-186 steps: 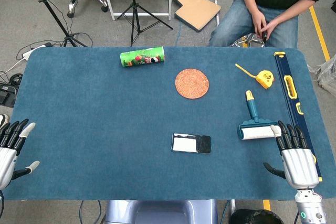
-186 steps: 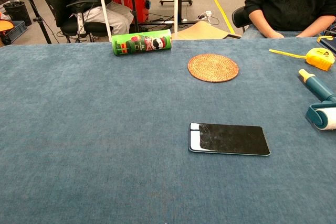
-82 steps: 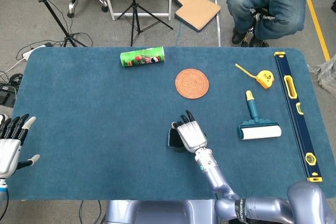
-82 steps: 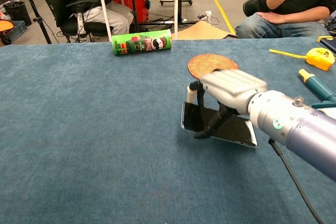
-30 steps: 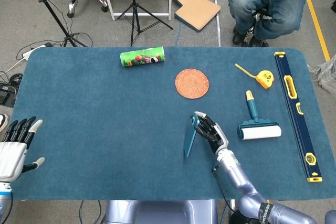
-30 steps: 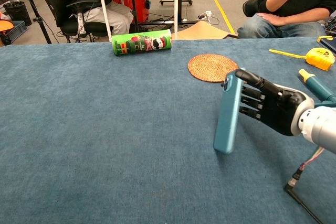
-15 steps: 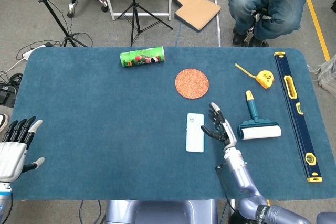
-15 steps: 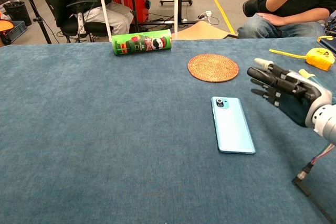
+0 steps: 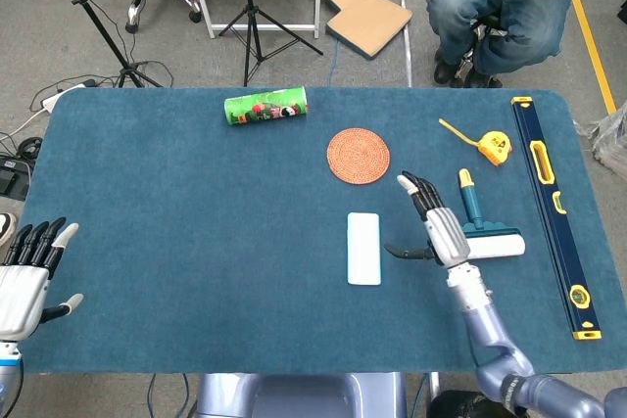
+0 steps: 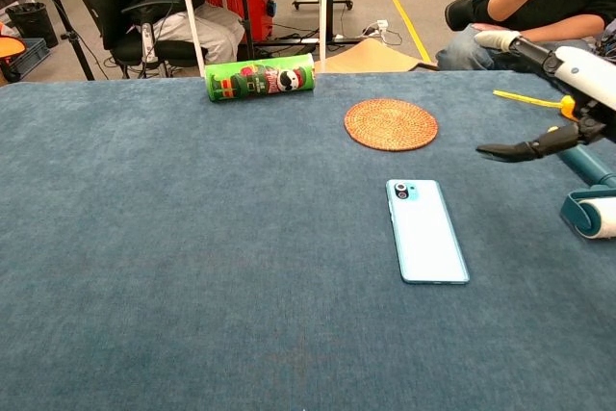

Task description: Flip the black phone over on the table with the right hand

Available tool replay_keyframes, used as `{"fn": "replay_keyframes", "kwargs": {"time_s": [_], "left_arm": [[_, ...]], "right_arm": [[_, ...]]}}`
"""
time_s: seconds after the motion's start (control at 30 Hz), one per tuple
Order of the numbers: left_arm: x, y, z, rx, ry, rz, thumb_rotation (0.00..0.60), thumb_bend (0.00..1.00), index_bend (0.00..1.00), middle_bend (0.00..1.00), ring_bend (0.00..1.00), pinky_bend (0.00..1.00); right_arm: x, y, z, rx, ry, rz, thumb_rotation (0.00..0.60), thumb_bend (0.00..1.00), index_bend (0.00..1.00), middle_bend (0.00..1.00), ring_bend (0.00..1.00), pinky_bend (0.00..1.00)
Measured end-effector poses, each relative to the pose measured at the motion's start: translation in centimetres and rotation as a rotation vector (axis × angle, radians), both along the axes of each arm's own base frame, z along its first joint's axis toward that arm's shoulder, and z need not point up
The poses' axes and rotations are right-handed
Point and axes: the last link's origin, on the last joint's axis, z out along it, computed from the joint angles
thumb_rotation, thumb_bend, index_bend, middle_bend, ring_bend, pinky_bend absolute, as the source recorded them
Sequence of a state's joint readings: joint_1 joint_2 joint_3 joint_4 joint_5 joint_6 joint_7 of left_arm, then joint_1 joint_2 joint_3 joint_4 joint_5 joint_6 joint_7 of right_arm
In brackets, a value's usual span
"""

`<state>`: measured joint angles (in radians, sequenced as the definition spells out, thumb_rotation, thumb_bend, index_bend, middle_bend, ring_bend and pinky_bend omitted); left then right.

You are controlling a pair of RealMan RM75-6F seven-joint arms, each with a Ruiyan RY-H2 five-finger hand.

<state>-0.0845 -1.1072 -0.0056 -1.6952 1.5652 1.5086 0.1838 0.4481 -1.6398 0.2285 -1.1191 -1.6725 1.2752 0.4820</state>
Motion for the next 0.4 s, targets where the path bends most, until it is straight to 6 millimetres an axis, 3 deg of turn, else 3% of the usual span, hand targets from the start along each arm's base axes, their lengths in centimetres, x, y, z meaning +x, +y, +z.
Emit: {"fn": "replay_keyframes", "kwargs": {"time_s": [0.17, 0.4], "left_arm": [[0.0, 0.0, 0.4, 0.022, -0.006, -0.012, 0.600, 0.00, 0.00, 0.00, 0.00, 0.00], [-0.2, 0.0, 1.1, 0.042, -0.029, -0.013, 0.600, 0.00, 0.00, 0.00, 0.00, 0.00]], "right_arm": [[-1.0, 1.4, 2.5, -0.096, 0.269, 0.073, 0.600, 0.00, 0.05, 0.00, 0.00, 0.00], [-1.1, 6.0, 6.2, -0.194, 0.465, 0.020, 0.600, 0.00, 0.04, 0.00, 0.00, 0.00]]}}
